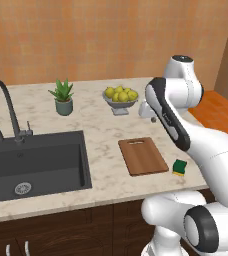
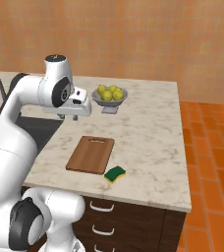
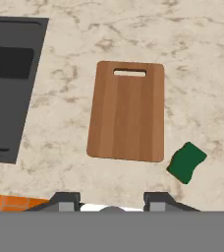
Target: Pick up the sponge from the counter and clean the cutting board by briefly scrubbing or pressing down on the cutting board. Once finished, release the sponge.
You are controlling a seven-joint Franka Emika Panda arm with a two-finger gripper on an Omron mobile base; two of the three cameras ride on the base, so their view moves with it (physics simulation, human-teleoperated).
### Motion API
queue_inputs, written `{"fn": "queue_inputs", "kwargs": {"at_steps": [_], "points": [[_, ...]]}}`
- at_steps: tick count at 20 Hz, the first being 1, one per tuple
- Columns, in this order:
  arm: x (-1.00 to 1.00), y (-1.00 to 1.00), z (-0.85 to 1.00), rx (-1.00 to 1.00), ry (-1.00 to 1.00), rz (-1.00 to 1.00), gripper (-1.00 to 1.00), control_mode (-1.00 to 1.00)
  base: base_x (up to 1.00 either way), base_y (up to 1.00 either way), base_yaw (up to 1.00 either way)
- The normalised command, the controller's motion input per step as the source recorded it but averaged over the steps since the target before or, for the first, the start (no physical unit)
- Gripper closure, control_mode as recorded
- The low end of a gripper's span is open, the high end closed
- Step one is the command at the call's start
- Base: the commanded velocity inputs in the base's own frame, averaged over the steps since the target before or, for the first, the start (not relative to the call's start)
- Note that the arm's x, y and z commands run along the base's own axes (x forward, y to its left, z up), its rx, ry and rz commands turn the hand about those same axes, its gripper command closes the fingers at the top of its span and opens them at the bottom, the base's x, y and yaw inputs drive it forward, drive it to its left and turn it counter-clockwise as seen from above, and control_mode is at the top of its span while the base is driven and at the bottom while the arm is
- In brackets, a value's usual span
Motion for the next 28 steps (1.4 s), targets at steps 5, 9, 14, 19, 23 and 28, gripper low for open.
{"fn": "queue_inputs", "kwargs": {"at_steps": [5, 9, 14, 19, 23, 28], "points": [[0.39, 0.06, -0.20, -0.05, 0.03, -0.08, -1.00, -1.00, 0.00, 0.00, 0.00], [0.74, -0.75, -0.72, -0.10, 0.30, -0.36, -1.00, -1.00, 0.00, 0.00, 0.00], [0.65, -0.97, -1.00, 0.00, 0.25, -0.44, -1.00, -1.00, 0.00, 0.00, 0.00], [-0.04, -0.63, -0.82, 0.03, 0.02, -0.36, -1.00, -1.00, 0.00, 0.00, 0.00], [-0.19, -0.25, -0.49, 0.01, -0.18, -0.14, -1.00, -1.00, 0.00, 0.00, 0.00], [-0.07, -0.17, -0.50, 0.00, -0.01, -0.10, -1.00, -1.00, 0.00, 0.00, 0.00]]}}
